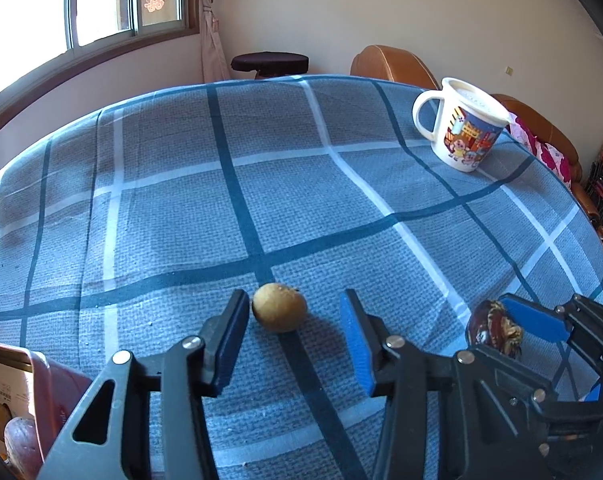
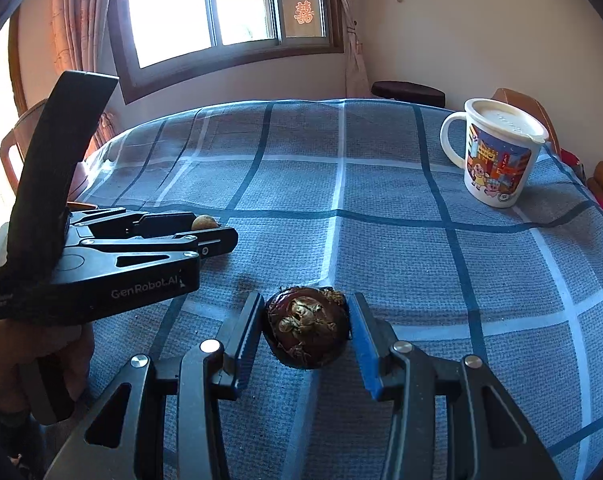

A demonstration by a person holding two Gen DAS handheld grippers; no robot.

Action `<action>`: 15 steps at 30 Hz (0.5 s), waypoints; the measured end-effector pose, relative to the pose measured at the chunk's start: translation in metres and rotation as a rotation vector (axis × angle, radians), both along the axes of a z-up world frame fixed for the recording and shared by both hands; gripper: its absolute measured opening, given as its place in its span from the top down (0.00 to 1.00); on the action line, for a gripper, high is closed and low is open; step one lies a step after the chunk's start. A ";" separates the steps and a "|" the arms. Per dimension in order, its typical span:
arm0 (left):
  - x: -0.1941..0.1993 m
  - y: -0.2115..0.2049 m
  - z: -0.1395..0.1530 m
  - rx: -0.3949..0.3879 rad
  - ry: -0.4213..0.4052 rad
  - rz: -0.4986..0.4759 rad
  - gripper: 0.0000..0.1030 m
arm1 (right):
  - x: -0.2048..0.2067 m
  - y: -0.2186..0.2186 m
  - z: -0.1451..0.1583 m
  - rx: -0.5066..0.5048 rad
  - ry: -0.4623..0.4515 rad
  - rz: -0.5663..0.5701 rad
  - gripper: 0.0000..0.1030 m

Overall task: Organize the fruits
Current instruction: 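Grasp the foil-wrapped chocolate ball with the right tool while the left grasps the small brown fruit, then lift the small brown fruit with the left tool while the right tool lifts the chocolate ball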

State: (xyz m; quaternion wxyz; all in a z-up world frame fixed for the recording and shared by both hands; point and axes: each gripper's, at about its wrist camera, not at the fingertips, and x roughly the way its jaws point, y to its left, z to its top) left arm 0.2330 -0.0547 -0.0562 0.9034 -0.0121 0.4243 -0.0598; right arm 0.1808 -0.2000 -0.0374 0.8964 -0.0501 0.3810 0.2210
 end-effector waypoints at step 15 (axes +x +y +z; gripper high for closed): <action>-0.029 -0.001 0.004 -0.037 -0.018 -0.059 0.73 | -0.004 -0.003 0.005 0.010 -0.039 -0.010 0.56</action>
